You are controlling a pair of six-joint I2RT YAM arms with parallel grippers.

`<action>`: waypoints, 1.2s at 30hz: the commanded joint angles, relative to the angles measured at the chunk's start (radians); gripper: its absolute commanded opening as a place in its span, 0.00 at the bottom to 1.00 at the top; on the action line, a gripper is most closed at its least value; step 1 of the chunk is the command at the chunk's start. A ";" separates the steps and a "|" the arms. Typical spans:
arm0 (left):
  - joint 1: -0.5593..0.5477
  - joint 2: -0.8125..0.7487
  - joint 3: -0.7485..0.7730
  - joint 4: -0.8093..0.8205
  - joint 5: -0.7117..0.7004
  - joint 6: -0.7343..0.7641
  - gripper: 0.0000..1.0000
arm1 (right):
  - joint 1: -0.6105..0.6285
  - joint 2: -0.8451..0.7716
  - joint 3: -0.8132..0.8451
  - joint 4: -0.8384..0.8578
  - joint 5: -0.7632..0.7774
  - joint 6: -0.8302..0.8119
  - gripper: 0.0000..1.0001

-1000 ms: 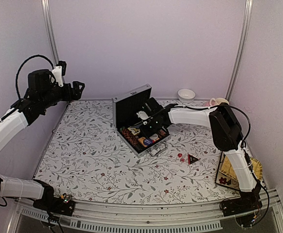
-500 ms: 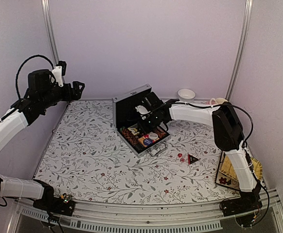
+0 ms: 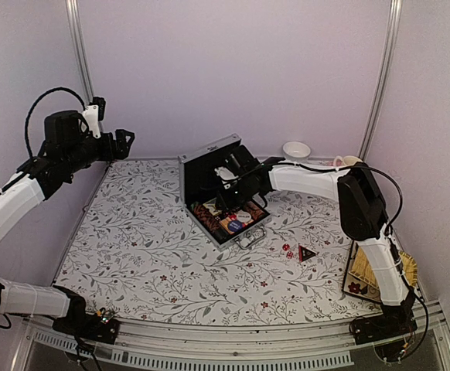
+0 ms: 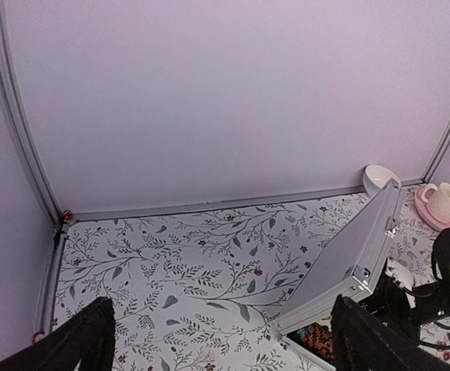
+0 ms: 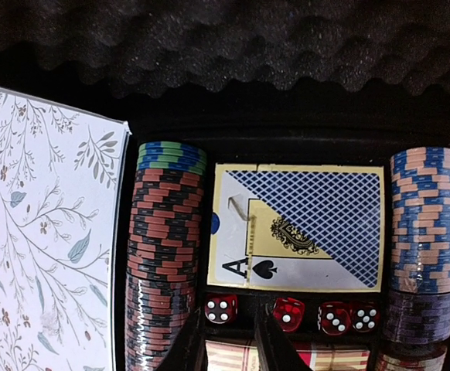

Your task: Pack up texas hold em set

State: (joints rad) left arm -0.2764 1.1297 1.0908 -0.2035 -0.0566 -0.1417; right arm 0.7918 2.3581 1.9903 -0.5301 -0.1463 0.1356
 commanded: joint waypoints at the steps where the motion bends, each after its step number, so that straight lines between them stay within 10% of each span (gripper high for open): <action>1: 0.009 0.000 0.006 -0.009 0.000 0.014 0.97 | 0.003 0.043 0.019 -0.008 -0.031 0.051 0.23; 36: 0.009 0.004 0.006 -0.008 -0.002 0.016 0.97 | -0.014 0.095 0.025 -0.061 0.117 0.117 0.21</action>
State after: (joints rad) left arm -0.2764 1.1297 1.0908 -0.2039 -0.0570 -0.1413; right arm 0.7864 2.4256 1.9987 -0.5552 -0.0902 0.2329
